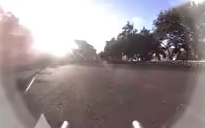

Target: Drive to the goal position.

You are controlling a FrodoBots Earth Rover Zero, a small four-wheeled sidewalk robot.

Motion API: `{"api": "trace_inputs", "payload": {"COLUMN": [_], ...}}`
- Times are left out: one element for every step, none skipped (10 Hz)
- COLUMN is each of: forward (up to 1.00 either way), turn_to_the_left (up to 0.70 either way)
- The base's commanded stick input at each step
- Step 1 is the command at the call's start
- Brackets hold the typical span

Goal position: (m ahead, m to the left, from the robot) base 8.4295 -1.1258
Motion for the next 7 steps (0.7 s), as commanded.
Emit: {"api": "trace_inputs", "payload": {"forward": [0.7, 0.7, 0.7, 0.7, 0.7, 0.7, 0.7], "turn_to_the_left": [0.03, 0.03, 0.03, 0.03, 0.03, 0.03, 0.03]}}
